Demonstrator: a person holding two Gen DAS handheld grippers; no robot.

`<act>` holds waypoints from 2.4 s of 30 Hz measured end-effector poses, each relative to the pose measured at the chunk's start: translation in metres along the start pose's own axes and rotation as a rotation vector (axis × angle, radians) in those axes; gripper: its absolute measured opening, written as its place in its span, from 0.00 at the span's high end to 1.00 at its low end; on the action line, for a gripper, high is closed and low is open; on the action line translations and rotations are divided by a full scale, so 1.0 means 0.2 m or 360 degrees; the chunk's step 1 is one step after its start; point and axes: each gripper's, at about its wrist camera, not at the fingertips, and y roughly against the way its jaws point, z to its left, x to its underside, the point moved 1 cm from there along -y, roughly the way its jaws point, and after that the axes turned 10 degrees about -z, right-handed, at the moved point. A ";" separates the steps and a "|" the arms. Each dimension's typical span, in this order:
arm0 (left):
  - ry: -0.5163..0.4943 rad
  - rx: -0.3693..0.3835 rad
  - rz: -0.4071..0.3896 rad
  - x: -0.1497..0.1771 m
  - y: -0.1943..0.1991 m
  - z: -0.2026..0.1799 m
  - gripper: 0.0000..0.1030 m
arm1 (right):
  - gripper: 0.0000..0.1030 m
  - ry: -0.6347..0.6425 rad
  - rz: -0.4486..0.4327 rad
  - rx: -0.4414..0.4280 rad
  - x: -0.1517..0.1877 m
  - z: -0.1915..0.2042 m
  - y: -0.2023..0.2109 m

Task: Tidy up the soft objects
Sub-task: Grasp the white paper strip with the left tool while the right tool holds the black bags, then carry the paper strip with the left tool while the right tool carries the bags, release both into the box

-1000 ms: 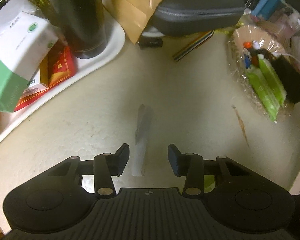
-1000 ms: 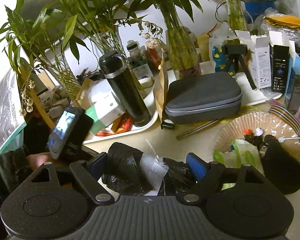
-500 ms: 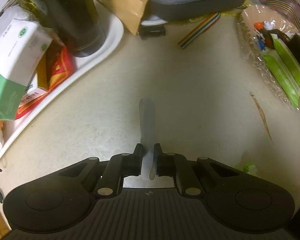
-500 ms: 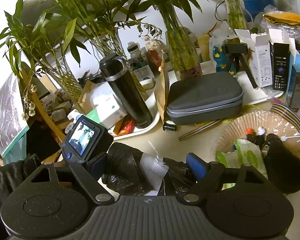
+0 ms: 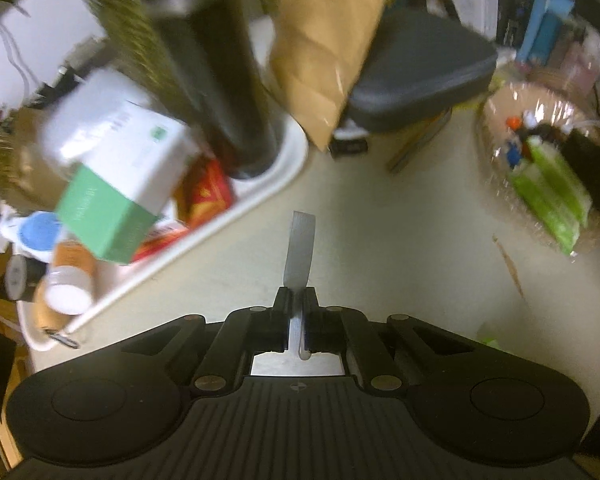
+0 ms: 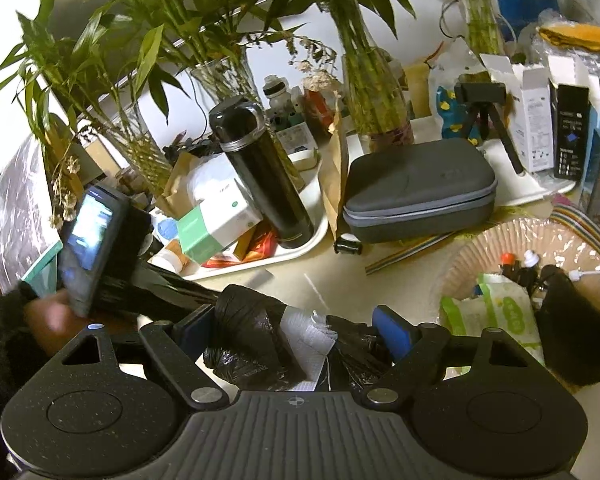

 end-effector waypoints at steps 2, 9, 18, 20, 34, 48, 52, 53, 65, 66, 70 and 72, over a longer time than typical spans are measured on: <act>0.0037 -0.0008 -0.0057 0.00 0.09 0.04 0.94 | 0.17 0.0044 0.0000 -0.0014 0.00 0.03 0.00; 0.0150 -0.0015 -0.0239 0.01 0.41 0.15 0.94 | 0.17 0.0256 0.0039 -0.0033 -0.02 0.19 0.02; 0.0220 0.0025 -0.0419 0.09 0.78 0.20 0.94 | 0.17 0.0621 0.0182 -0.0062 -0.03 0.50 0.12; 0.0238 0.0033 -0.0444 0.12 0.85 0.20 0.94 | 0.17 0.0671 0.0212 -0.0074 -0.03 0.55 0.14; 0.0433 0.0084 -0.0531 0.38 1.25 0.26 0.94 | 0.17 0.0812 0.0343 -0.0210 0.00 0.75 0.27; 0.0635 0.0162 -0.0475 0.70 1.39 0.23 0.94 | 0.17 0.0844 0.0377 -0.0238 0.08 0.79 0.38; 0.0732 0.0159 -0.0445 0.81 1.39 0.22 0.94 | 0.17 0.0810 0.0377 -0.0253 0.09 0.78 0.40; 0.0753 0.0153 -0.0437 0.84 1.38 0.23 0.94 | 0.17 0.0803 0.0378 -0.0256 0.10 0.78 0.41; 0.0994 0.0195 -0.0350 1.05 1.28 0.21 0.88 | 0.17 0.0752 0.0383 -0.0274 0.12 0.76 0.47; 0.0980 0.0181 -0.0339 1.05 1.27 0.20 0.87 | 0.17 0.0740 0.0385 -0.0273 0.12 0.75 0.47; 0.0913 0.0147 -0.0415 1.08 1.31 0.16 0.65 | 0.17 0.0673 0.0382 -0.0264 0.12 0.72 0.48; 0.0882 0.0159 -0.0460 1.09 1.34 0.14 0.64 | 0.17 0.0630 0.0382 -0.0271 0.13 0.70 0.48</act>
